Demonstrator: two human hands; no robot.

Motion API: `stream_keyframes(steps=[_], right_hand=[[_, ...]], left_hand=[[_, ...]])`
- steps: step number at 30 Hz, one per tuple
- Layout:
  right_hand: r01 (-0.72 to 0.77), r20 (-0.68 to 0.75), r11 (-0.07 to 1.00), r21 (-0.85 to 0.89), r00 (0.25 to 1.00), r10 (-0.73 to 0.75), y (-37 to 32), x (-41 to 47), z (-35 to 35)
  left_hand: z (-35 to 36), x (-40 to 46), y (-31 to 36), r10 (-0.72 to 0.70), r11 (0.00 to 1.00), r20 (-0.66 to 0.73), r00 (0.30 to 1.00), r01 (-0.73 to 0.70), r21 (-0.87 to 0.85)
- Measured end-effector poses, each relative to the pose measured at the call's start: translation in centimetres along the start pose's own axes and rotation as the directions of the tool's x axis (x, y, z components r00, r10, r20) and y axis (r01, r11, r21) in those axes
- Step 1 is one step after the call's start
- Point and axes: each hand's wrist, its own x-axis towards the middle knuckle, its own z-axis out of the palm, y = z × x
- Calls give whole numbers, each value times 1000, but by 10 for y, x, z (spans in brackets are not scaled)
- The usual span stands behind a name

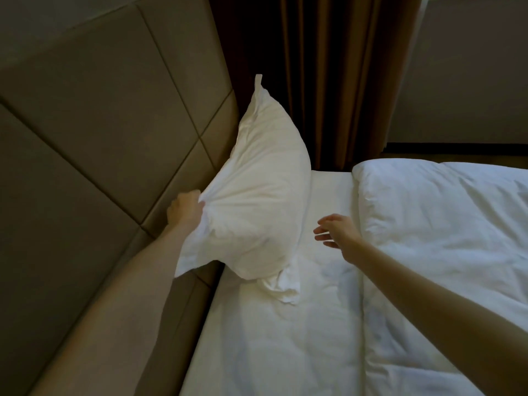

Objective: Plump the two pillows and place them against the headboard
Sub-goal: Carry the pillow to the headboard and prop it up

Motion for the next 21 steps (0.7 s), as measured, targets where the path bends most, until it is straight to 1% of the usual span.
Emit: stream_keyframes(steps=[2, 3, 5, 7, 9, 11, 15, 17, 21], right_hand=[[21, 4, 1000, 1, 1000, -21, -7, -15, -4], [23, 15, 1000, 2, 1000, -23, -8, -19, -6], [42, 11, 999, -1, 999, -42, -14, -31, -13], [70, -9, 998, -3, 997, -70, -20, -54, -22], [94, -35, 995, -9, 995, -95, -28, -73, -30], [120, -44, 992, -31, 992, -121, -35, -95, -36], [180, -39, 982, -57, 983, -182, -49, -141, -43], [207, -45, 976, -67, 977, -211, -53, -161, -45], [266, -51, 961, -79, 961, -271, -56, -206, -48]], left_hand=[[-20, 5, 9, 36, 999, -16, 999, -36, 2], [-24, 7, 12, 32, 999, 2, 999, -32, 10], [-31, 2, 16, -25, 999, 75, 997, 21, 45], [-37, -22, 15, -82, 995, 148, 986, 72, 72], [-38, -43, 12, -118, 993, 180, 977, 111, 52], [-41, -67, 10, -149, 989, 178, 973, 151, 3], [-59, -107, 16, -197, 962, 114, 974, 214, -171], [-71, -124, 24, -181, 945, 92, 979, 199, -260], [-102, -165, 48, -83, 903, 36, 996, 90, -421]])
